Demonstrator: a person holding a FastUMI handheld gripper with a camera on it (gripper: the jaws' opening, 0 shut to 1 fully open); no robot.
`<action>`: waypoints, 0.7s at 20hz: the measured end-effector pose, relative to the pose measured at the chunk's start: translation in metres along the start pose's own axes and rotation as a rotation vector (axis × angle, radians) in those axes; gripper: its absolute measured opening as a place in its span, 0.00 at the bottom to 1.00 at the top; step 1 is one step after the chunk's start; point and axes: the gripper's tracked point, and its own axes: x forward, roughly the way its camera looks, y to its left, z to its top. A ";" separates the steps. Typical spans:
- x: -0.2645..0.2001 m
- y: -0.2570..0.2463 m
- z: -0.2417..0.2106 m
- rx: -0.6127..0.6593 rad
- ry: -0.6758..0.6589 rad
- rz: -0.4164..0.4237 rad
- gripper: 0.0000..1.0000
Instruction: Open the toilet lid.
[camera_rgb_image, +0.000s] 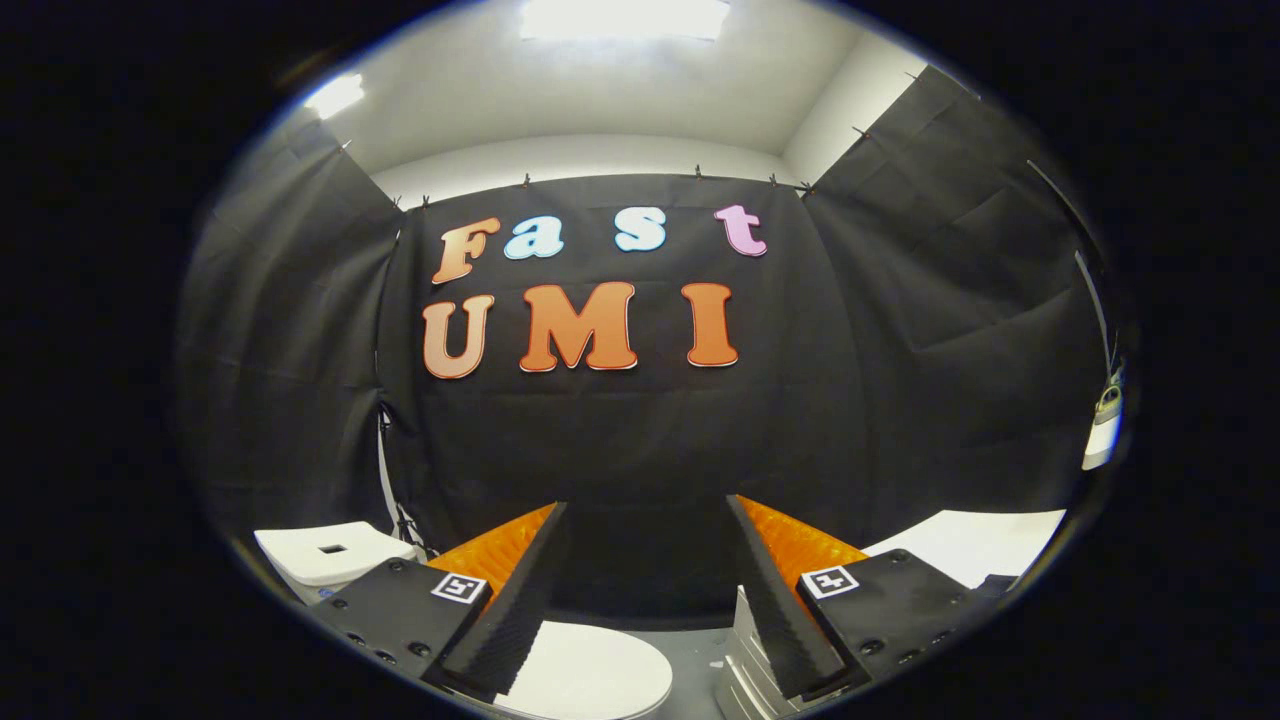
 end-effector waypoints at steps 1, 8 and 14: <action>0.003 -0.001 -0.002 0.010 0.002 0.001 0.99; -0.013 -0.012 -0.078 -0.002 0.060 -0.051 0.99; -0.049 -0.007 -0.199 0.090 0.222 -0.153 0.98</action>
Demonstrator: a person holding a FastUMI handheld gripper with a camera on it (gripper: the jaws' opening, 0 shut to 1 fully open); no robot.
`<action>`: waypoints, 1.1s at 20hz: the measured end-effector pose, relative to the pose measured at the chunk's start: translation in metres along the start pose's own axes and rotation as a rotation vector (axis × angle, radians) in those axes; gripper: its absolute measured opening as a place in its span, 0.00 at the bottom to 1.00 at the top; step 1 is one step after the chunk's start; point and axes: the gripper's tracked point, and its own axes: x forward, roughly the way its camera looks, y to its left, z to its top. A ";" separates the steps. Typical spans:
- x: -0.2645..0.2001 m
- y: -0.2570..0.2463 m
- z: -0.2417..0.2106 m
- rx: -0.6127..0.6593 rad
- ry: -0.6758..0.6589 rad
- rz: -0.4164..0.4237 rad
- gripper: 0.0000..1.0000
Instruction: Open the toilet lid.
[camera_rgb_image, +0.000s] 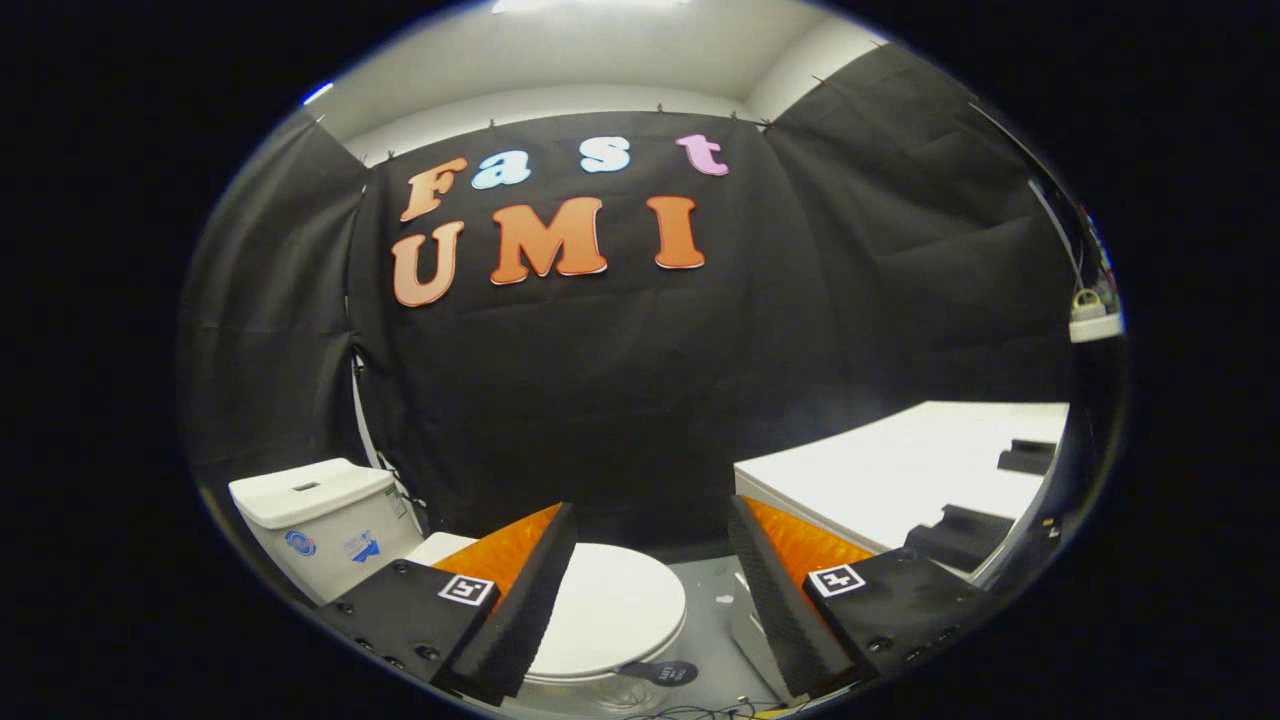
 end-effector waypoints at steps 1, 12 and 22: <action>-0.002 0.000 -0.017 0.038 0.036 -0.009 0.98; -0.006 -0.038 -0.163 0.172 0.268 -0.089 0.98; -0.007 -0.026 -0.242 0.352 0.481 -0.053 0.76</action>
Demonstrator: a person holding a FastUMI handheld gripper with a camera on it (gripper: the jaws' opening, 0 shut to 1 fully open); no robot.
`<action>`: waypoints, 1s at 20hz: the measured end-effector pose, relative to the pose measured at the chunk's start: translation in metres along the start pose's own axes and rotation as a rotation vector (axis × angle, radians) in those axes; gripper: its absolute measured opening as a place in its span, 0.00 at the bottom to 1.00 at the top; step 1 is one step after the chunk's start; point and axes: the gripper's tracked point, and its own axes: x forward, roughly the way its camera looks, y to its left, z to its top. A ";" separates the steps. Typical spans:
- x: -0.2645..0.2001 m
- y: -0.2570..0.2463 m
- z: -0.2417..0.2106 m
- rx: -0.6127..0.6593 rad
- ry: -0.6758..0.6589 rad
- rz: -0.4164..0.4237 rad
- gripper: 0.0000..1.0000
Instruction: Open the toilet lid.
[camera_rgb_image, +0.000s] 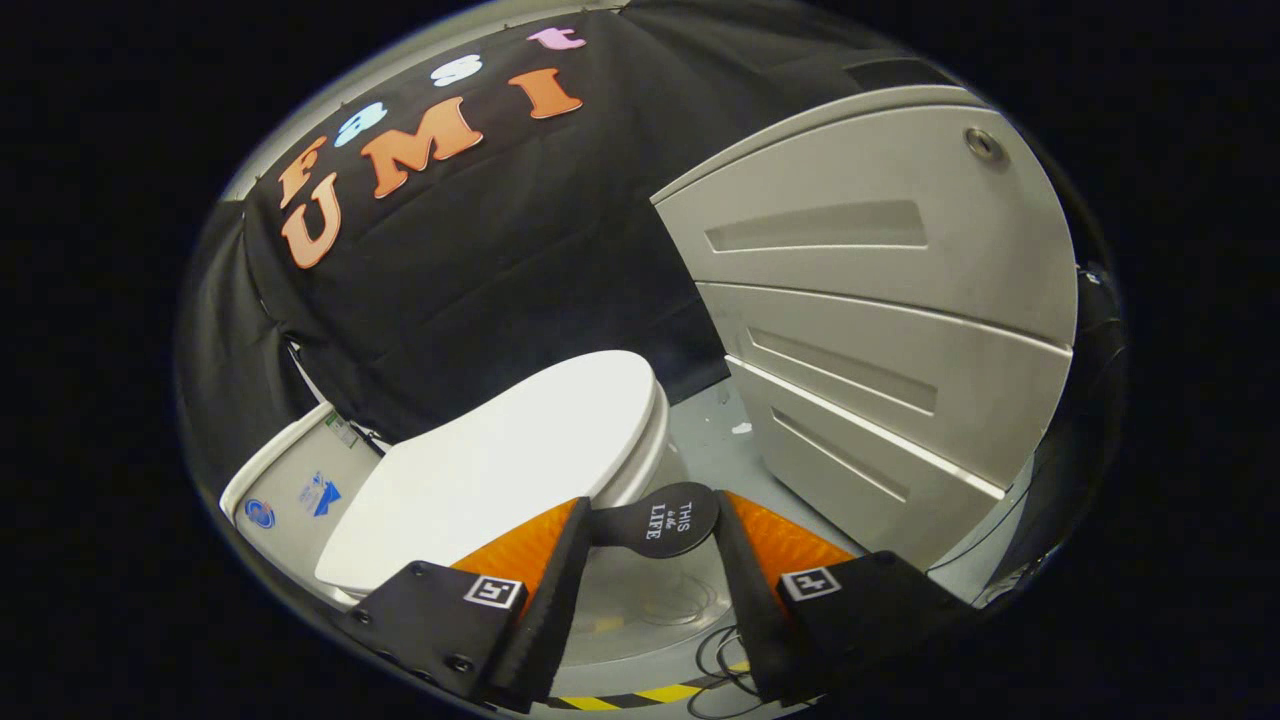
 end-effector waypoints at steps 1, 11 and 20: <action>0.002 -0.002 0.006 0.033 -0.007 0.011 0.69; -0.001 0.008 0.012 0.235 -0.002 0.185 0.28; 0.002 0.013 0.019 0.302 -0.029 0.127 0.10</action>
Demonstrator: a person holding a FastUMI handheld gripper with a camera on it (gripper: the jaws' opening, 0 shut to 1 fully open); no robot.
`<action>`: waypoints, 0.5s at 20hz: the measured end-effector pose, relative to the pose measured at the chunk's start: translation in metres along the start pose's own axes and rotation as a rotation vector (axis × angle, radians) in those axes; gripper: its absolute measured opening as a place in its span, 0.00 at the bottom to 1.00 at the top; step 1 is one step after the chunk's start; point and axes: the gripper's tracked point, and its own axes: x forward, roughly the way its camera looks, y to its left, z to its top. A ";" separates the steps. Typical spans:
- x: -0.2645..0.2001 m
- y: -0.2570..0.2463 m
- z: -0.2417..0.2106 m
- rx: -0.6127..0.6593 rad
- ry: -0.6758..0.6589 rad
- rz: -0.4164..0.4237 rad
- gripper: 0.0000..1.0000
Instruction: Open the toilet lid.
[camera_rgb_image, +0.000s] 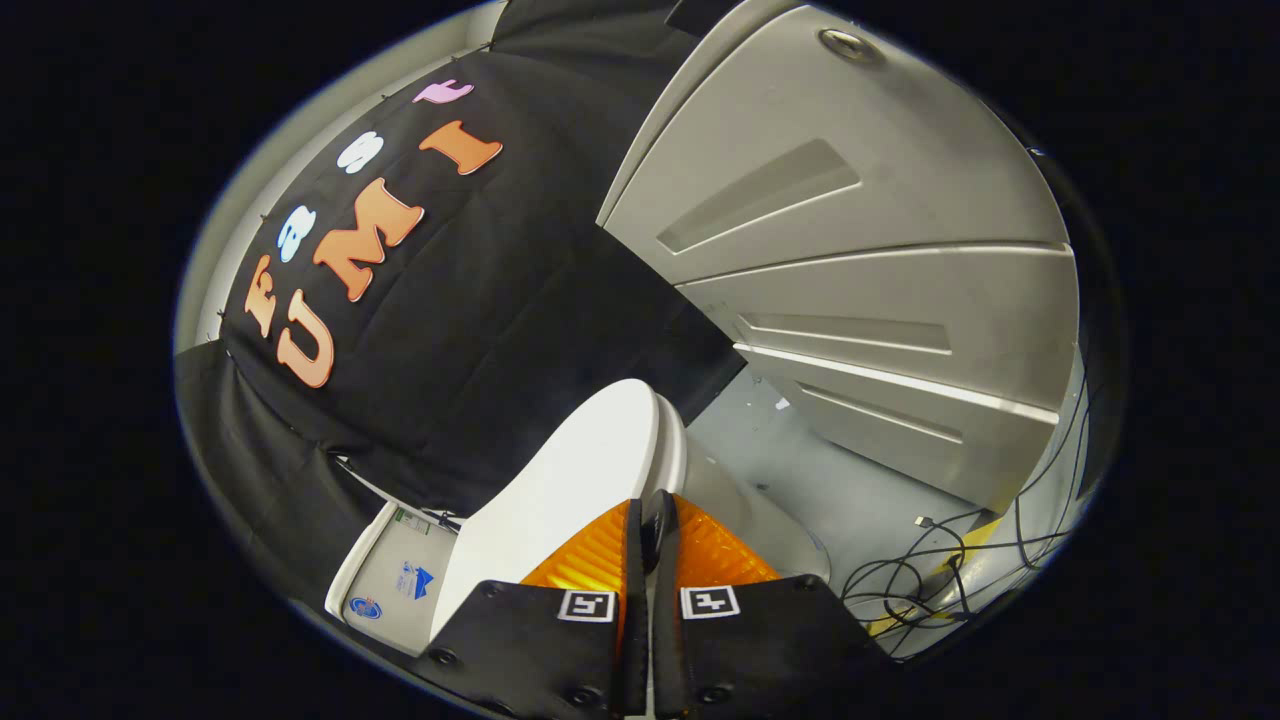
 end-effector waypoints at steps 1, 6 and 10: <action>-0.004 0.004 0.001 -0.004 -0.007 -0.007 0.10; -0.020 0.040 0.022 -0.072 -0.089 0.006 0.08; -0.027 0.098 0.065 -0.182 -0.257 0.051 0.08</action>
